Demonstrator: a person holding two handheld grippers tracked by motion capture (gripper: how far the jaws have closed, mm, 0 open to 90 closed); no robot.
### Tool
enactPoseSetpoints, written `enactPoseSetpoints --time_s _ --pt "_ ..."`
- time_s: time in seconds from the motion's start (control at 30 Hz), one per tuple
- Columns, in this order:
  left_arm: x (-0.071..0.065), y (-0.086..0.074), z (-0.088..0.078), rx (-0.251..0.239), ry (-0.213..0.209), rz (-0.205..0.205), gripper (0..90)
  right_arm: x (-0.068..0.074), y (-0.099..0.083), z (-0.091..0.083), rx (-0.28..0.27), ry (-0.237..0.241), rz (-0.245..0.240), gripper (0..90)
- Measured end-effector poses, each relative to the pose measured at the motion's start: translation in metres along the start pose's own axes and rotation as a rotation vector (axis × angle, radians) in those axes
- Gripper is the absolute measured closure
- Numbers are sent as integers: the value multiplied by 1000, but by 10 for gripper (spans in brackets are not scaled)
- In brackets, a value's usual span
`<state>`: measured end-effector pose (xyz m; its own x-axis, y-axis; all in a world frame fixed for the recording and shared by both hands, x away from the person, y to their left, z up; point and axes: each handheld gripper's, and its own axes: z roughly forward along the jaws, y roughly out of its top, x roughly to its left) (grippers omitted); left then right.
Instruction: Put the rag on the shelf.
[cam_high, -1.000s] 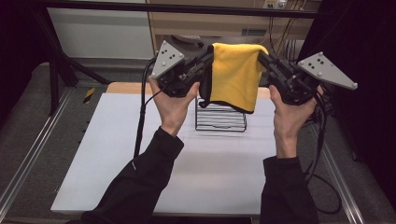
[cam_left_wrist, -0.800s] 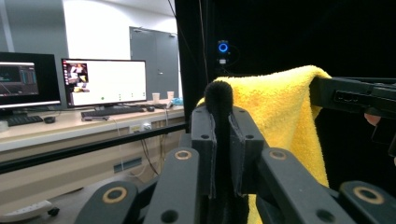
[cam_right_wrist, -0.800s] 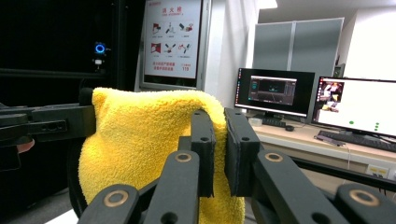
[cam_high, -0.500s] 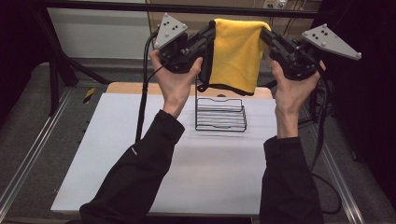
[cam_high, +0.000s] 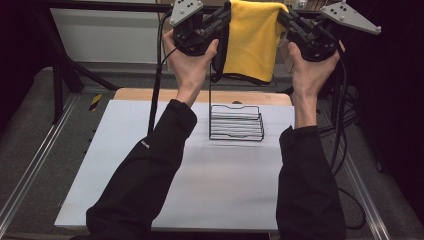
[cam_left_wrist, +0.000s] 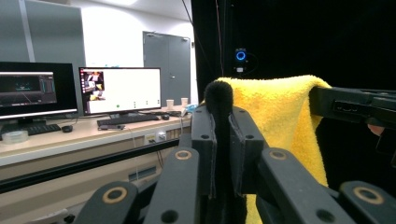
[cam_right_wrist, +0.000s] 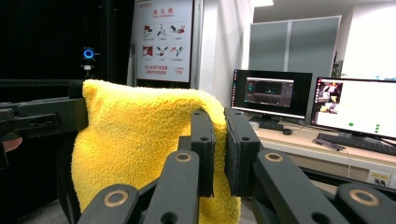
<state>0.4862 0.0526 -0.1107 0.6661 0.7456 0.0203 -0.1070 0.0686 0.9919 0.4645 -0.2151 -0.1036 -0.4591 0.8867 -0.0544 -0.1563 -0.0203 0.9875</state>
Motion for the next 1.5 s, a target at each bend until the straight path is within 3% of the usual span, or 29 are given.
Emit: enactPoseSetpoints --time_s 0.33,0.57,0.97,1.13,1.27,1.5 --pt "19 -13 22 32 12 -18 814 -15 -11 28 49 -8 -2 836" --pt "25 -27 28 55 11 -20 814 -23 -24 40 71 -7 7 836" --pt "24 -53 26 95 3 -1 814 -32 -54 40 97 32 27 835" --pt "25 -65 22 110 -10 -10 814 -31 -62 37 125 42 -17 834" --pt "24 -77 16 129 -5 5 814 -28 -69 34 165 51 -57 834" --pt "25 -91 10 161 -5 20 814 -23 -84 28 210 78 -64 833"
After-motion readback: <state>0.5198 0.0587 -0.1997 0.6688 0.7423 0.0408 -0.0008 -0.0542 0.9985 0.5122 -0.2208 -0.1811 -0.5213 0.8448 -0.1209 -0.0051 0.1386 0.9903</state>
